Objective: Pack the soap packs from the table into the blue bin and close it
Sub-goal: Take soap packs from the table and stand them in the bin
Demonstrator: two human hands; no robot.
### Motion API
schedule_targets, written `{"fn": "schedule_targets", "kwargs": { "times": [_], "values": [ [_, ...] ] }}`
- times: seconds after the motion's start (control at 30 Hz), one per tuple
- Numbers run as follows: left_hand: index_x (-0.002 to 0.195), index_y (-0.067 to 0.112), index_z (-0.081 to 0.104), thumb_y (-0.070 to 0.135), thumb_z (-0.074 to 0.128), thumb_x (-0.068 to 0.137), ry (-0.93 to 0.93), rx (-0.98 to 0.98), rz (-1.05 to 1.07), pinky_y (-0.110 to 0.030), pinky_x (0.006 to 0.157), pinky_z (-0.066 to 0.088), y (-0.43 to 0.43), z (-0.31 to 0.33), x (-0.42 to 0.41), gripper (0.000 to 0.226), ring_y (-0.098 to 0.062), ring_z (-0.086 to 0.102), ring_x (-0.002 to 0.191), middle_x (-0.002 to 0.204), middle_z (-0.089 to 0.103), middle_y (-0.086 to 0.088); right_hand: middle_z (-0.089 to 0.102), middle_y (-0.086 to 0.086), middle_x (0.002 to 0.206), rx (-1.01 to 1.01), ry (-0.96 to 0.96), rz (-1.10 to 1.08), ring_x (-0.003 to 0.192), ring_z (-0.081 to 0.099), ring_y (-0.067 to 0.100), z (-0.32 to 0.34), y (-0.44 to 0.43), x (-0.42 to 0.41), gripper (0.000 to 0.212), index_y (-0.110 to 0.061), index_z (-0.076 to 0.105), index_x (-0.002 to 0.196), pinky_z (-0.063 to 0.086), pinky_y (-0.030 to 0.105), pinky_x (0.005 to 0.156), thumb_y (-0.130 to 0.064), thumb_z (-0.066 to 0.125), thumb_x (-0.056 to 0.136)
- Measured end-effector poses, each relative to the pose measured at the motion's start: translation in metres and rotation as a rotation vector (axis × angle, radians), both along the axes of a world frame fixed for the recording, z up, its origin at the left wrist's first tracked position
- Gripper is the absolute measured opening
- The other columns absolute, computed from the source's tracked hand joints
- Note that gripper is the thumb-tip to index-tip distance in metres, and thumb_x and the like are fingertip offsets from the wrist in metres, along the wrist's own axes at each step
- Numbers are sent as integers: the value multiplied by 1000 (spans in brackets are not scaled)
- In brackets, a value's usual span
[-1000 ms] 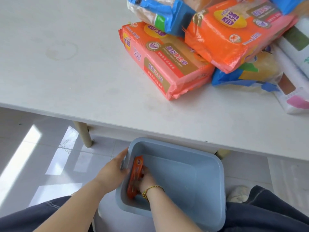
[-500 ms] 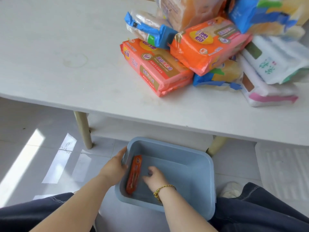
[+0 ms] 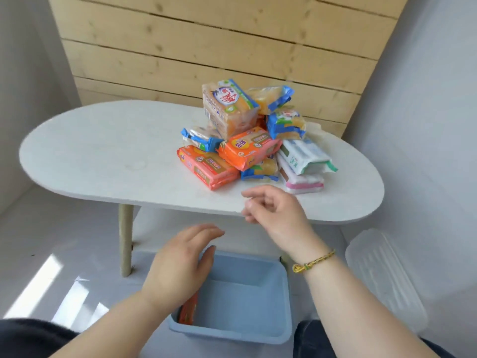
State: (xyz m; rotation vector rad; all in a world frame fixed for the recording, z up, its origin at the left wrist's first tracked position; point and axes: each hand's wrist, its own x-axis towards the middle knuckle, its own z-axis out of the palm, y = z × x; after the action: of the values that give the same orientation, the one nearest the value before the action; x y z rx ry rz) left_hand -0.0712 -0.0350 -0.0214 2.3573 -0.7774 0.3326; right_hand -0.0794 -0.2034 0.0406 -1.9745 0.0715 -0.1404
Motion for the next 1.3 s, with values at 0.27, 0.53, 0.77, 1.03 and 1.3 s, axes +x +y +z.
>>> {"fn": "schedule_targets", "kwargs": {
  "times": [0.27, 0.53, 0.77, 1.03, 1.3],
  "values": [
    [142, 19, 23, 36, 48, 91, 27, 254, 213, -38, 116, 0, 16, 11, 32, 60, -27, 11, 143, 154, 17, -8, 55, 0, 85, -334, -77, -302, 78, 51, 12, 60, -56, 33, 24, -11, 59, 110, 40, 12, 63, -13, 57, 86],
    [144, 28, 18, 74, -39, 48, 51, 394, 278, -38, 114, -10, 29, -3, 58, 121, -18, 7, 144, 155, 17, 3, 37, 8, 142, -762, 163, 8, 128, 38, 27, 56, -22, 102, 72, -18, 30, 140, 35, 35, 105, -26, 67, 78],
    [116, 10, 63, 53, -4, 90, 55, 459, 256, -42, 98, 18, 29, 7, 55, 83, -37, 60, 109, 118, 66, -14, 3, 4, 157, -1508, 281, 316, 142, 12, 26, 56, -18, 128, 103, -26, -6, 146, 17, 41, 115, -6, 66, 75],
    [116, 13, 62, 48, -3, 93, 12, 514, 274, -41, 97, 20, 32, 1, 58, 78, -35, 62, 107, 117, 67, -11, 40, 6, 133, -1526, 30, 329, 124, 37, 25, 49, -21, 144, 84, -19, 27, 136, 32, 38, 103, -30, 74, 68],
    [118, 10, 61, 41, 32, 79, -30, 402, 234, -41, 102, 19, 34, 0, 56, 57, -37, 58, 113, 121, 64, -14, 56, 13, 118, -1084, -346, 134, 111, 52, 29, 58, -30, 118, 68, -6, 45, 120, 35, 32, 92, -27, 76, 64]
  ]
}}
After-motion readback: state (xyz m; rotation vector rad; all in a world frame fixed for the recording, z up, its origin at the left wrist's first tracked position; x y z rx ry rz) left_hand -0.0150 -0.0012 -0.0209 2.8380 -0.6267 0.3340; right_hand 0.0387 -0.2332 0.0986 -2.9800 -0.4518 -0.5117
